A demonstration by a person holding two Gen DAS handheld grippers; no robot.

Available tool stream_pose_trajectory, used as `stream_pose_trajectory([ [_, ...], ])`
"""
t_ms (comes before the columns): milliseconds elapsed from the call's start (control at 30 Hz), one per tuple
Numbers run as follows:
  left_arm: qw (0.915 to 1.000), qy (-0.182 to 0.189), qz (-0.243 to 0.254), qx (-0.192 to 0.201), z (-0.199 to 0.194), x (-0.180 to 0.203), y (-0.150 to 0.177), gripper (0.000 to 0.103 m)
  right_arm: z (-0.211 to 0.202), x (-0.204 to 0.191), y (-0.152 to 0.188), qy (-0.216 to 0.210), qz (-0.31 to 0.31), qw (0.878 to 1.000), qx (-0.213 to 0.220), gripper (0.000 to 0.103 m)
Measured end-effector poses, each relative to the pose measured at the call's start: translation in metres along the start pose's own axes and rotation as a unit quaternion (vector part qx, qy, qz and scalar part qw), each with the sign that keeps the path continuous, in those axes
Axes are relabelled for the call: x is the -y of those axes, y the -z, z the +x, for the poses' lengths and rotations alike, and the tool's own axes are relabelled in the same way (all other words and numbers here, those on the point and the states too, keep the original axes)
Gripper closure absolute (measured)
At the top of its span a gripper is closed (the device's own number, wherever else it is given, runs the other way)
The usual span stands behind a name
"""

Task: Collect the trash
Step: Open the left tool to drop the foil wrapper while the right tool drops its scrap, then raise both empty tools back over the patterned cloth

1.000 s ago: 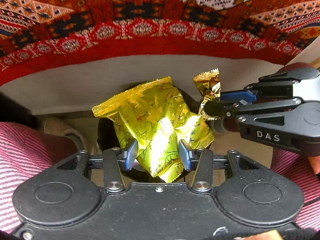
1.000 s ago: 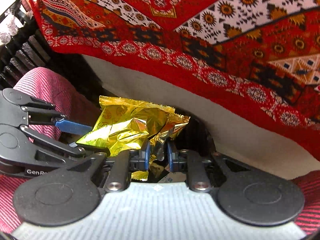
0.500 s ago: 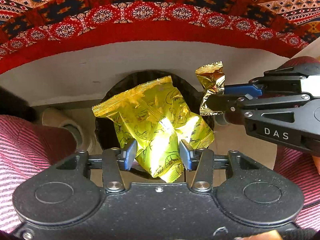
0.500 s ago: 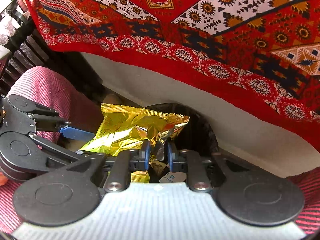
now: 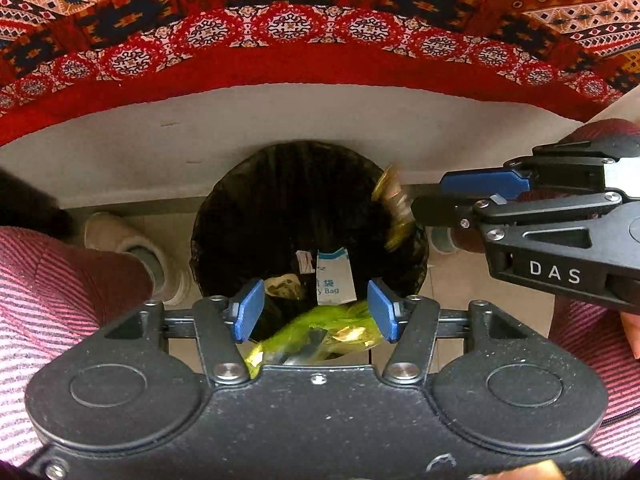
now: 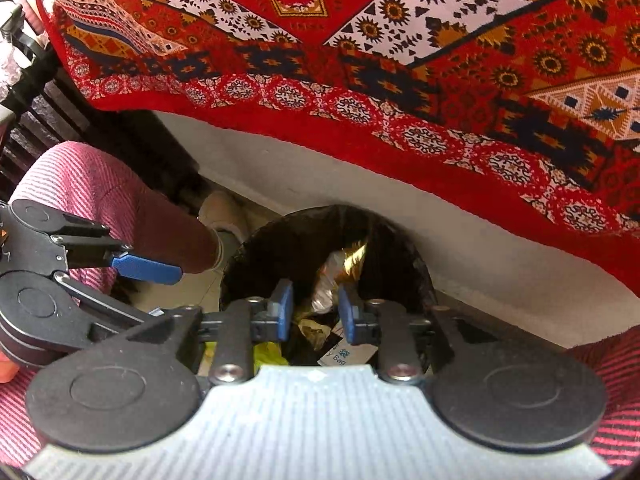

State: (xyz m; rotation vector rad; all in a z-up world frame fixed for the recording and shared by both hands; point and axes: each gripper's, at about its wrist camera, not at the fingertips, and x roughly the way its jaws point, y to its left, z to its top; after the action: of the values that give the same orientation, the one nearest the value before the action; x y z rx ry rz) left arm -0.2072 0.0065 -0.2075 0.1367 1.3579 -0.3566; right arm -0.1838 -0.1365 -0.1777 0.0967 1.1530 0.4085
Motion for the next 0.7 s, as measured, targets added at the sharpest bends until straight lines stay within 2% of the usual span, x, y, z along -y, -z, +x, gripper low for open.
stream_pose_trajectory([
  [233, 1.0000, -0.004, 0.000, 0.006, -0.003, -0.001, 0.000, 0.043, -0.002, 0.000, -0.001, 0.001, 0.001, 1.000, 0.004, 0.049],
  [533, 0.9998, -0.008, 0.001, 0.018, -0.011, 0.000, -0.001, 0.042, -0.005, -0.002, -0.001, 0.004, 0.004, 1.000, 0.010, 0.046],
  [700, 0.9988, -0.004, 0.005, 0.048, -0.040, 0.002, -0.002, 0.043, -0.021, -0.003, -0.004, 0.001, 0.003, 1.000, 0.027, 0.046],
])
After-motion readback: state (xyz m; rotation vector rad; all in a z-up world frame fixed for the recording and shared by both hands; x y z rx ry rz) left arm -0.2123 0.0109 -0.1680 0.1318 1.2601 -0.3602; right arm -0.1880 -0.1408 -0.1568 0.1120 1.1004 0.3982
